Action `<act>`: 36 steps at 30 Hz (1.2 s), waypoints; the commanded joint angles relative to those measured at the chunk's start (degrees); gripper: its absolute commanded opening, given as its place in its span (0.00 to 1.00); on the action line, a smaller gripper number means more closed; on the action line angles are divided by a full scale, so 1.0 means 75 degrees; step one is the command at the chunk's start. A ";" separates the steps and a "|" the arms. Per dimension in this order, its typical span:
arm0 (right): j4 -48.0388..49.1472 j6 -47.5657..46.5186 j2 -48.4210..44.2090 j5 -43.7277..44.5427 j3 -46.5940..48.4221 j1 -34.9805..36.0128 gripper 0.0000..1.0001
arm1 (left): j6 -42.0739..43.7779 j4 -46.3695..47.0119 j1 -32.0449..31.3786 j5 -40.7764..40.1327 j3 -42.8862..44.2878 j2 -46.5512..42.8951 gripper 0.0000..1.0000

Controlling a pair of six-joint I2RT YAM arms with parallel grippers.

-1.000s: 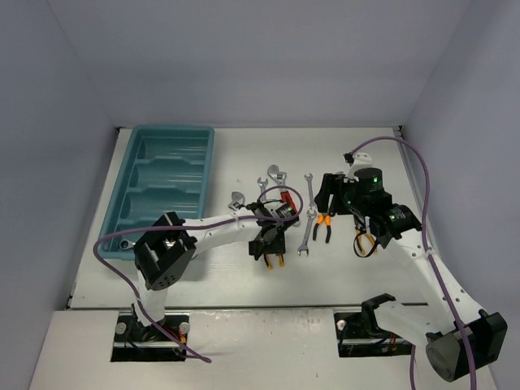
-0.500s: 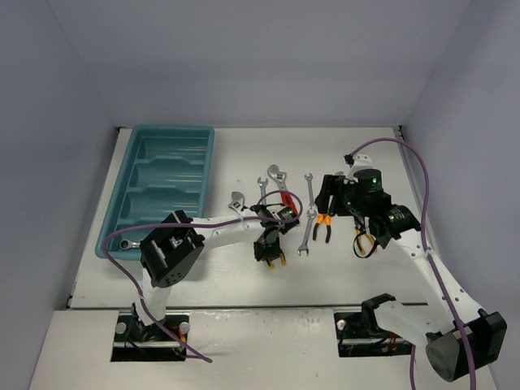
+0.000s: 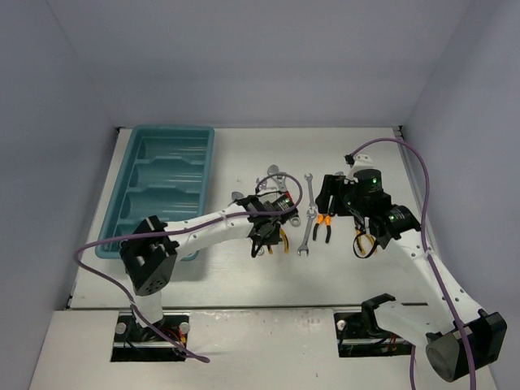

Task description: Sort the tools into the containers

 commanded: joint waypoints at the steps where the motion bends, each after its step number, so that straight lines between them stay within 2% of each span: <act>1: 0.0235 0.0025 -0.0195 0.0252 0.0388 -0.0070 0.77 | 0.0466 0.0128 0.0434 -0.1237 0.0841 -0.1252 0.00; 3: 0.0216 0.0022 -0.0192 0.0245 0.0427 -0.0070 0.77 | 0.0504 0.0145 0.0841 -0.1353 0.0914 -0.1459 0.00; 12: 0.0128 0.0002 -0.0310 0.0223 0.0496 -0.0070 0.77 | 0.0455 0.0826 0.3757 -0.1498 0.1350 -0.1568 0.00; 17: 0.0026 -0.0192 -0.0529 0.0192 0.0501 -0.0076 0.77 | 0.0489 0.2260 0.5241 -0.1104 0.1582 -0.1015 0.00; 20: -0.0070 -0.0493 -0.0728 0.0220 0.0507 -0.0070 0.78 | 0.0448 0.2672 0.5873 -0.0890 0.2088 -0.0387 0.00; 27: -0.0267 -0.0680 -0.0863 0.0533 0.0437 -0.0082 0.79 | 0.0212 0.3281 0.6497 -0.0695 0.2955 0.0984 0.00; 36: -0.0439 -0.0748 -0.0794 0.0819 0.0497 -0.0098 0.80 | -0.0388 0.3995 0.6898 -0.0818 0.3331 0.1856 0.00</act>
